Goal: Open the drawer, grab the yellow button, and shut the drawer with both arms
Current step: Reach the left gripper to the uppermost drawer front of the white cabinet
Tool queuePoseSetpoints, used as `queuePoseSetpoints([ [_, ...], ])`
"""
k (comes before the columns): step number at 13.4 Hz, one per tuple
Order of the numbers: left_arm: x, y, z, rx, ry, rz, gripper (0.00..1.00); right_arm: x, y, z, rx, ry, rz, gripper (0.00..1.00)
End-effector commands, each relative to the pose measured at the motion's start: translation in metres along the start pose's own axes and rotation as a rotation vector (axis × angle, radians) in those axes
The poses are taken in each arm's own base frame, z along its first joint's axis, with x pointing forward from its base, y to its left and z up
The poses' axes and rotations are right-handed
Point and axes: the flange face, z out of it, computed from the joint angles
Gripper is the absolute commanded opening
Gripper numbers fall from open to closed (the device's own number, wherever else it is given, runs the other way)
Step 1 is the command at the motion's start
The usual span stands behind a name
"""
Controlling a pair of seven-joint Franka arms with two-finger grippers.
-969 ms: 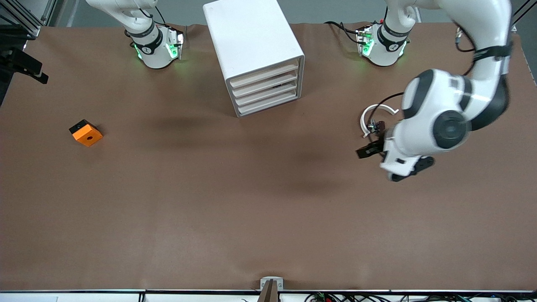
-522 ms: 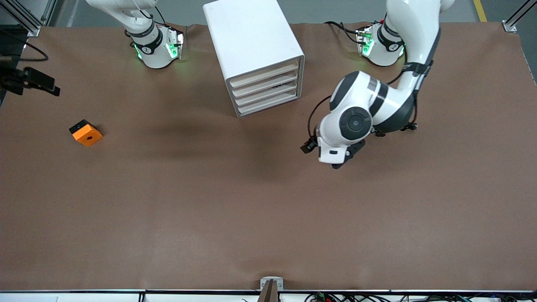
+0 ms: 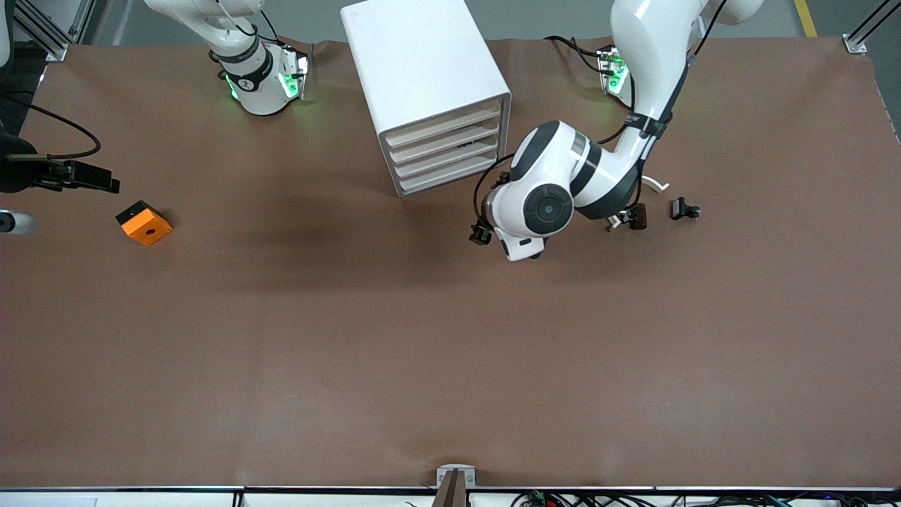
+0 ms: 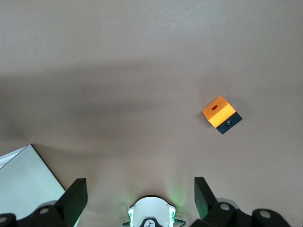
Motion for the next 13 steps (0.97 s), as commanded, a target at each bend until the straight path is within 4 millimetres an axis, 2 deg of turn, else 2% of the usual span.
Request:
queuePoseSetpoints([
  [1, -0.018, 0.007, 0.009, 0.018, -0.051, -0.193, 1.00, -0.001, 0.007, 0.000, 0.012, -0.011, 0.001, 1.00],
  [4, -0.028, 0.004, 0.013, 0.068, -0.133, -0.368, 1.00, 0.000, 0.008, 0.000, 0.011, -0.010, 0.003, 1.00],
  [7, -0.026, -0.002, 0.017, 0.155, -0.137, -0.545, 1.00, 0.000, 0.005, 0.000, 0.019, -0.011, 0.008, 1.00],
  [11, -0.029, -0.009, 0.039, 0.285, -0.137, -0.585, 1.00, 0.001, 0.003, 0.002, 0.016, -0.010, 0.010, 1.00],
  [13, -0.032, -0.017, 0.042, 0.355, -0.143, -0.584, 1.00, 0.002, 0.007, 0.002, 0.013, -0.007, 0.016, 1.00],
])
